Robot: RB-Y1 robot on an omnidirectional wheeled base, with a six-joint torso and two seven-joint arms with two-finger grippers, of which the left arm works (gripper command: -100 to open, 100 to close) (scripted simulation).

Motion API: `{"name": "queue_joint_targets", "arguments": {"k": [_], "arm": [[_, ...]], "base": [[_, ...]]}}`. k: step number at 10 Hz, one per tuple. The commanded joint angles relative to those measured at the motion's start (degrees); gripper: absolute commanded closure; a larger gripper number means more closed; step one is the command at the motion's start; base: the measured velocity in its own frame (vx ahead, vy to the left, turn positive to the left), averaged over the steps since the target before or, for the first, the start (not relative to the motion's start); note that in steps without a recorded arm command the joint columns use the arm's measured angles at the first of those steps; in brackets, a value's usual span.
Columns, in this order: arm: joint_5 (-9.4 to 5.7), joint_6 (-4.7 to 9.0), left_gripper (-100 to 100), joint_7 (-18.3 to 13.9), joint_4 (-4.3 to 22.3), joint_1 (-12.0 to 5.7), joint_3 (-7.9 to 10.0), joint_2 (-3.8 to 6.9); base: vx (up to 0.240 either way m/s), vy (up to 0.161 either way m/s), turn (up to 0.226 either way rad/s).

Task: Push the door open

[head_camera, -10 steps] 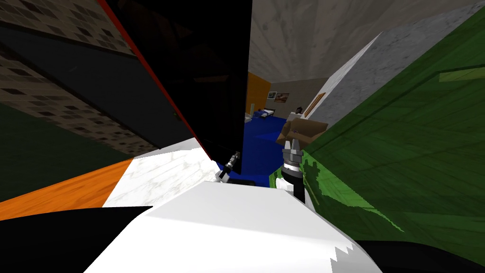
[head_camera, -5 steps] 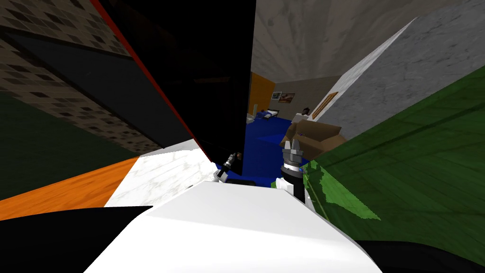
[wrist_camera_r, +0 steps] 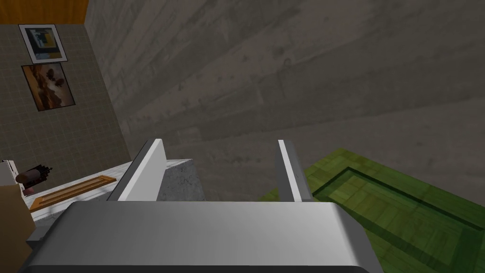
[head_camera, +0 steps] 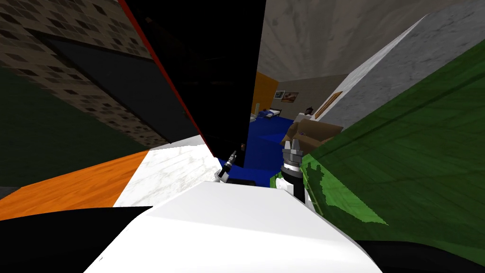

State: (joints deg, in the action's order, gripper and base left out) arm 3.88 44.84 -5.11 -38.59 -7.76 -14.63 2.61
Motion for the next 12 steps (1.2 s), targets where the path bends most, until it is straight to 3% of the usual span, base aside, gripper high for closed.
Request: {"name": "queue_joint_targets", "arguments": {"k": [1, 2, 4, 8, 12], "arm": [[-0.31, 0.1, -100, 0.29, 0.51, -0.26, 0.05, -1.26], [-0.45, -0.06, -100, 0.44, 0.37, -0.2, 0.03, -2.34], [-0.48, 0.46, -100, 0.45, 1.1, -0.52, 0.28, -0.99], [-0.64, 1.01, -100, 0.85, 1.39, -0.5, 0.71, -0.23], [-0.83, 1.67, -100, 1.33, 1.75, -0.48, 1.24, -0.91]], "base": [[-0.279, 0.0, 0.06], [-0.277, 0.022, 0.052], [-0.025, -0.002, -0.018], [0.203, -0.069, -0.021], [0.223, -0.074, -0.026]]}}
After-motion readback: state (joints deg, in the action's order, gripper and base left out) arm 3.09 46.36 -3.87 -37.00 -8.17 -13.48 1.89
